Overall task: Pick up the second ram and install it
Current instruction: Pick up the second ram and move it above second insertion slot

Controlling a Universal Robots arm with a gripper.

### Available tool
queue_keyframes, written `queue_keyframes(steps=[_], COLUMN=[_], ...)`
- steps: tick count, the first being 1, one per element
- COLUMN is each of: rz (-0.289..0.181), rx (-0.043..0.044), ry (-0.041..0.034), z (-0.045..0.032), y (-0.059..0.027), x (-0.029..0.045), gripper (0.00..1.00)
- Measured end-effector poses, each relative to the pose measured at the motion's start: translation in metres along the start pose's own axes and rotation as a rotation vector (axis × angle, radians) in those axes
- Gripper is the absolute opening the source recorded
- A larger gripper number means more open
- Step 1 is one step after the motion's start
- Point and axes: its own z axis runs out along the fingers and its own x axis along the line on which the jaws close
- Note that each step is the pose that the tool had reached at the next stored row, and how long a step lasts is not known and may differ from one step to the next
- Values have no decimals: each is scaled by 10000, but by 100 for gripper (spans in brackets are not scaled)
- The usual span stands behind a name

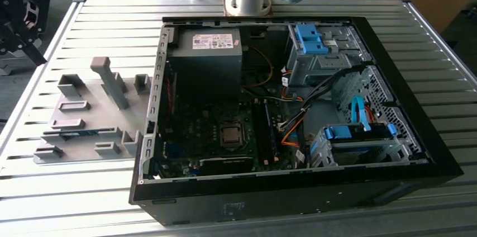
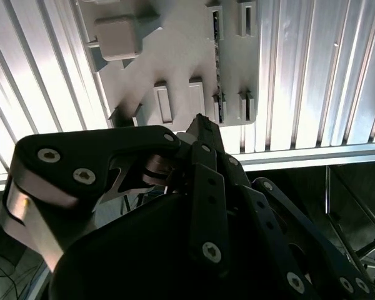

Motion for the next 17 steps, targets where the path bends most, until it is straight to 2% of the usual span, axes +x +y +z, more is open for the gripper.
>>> queue_keyframes(steps=[10,17], rz=[-83,-1298], rx=[0,-17], ry=[5,32], z=[0,2], y=[0,0], x=[0,0], gripper=[10,10])
